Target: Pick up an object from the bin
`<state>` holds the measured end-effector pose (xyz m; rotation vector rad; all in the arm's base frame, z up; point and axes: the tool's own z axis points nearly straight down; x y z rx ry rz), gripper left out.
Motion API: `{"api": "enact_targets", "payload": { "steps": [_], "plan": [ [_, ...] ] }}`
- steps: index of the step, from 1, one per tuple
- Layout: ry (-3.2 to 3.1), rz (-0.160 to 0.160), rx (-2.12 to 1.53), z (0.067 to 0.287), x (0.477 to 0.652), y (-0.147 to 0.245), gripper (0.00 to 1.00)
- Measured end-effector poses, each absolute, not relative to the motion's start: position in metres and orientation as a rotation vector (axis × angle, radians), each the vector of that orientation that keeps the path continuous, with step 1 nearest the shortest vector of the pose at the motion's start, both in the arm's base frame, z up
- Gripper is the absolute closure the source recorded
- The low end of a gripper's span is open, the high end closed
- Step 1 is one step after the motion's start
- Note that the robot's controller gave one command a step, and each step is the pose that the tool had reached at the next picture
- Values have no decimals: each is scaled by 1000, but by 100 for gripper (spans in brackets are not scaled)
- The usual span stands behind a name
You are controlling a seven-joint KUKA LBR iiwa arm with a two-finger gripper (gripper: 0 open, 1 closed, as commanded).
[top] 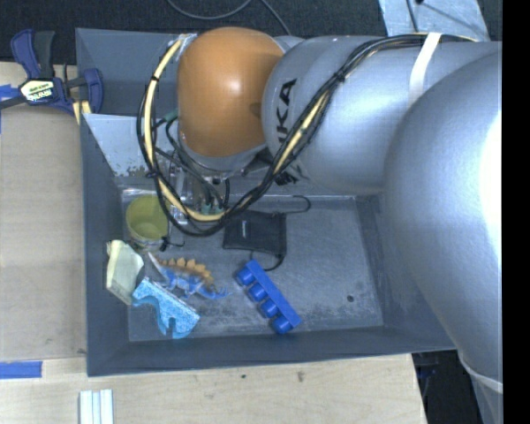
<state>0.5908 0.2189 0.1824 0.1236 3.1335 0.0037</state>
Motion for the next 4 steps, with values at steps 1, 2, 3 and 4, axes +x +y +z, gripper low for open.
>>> {"api": "enact_targets", "payload": {
  "steps": [1, 2, 3, 4],
  "plan": [
    [3128, 4, 246, 159, 623, 227, 0],
    [3096, 5, 497, 128, 624, 237, 0],
    [3088, 7, 540, 71, 623, 236, 0],
    [2997, 7, 923, 71, 612, 241, 100]
  ]
}}
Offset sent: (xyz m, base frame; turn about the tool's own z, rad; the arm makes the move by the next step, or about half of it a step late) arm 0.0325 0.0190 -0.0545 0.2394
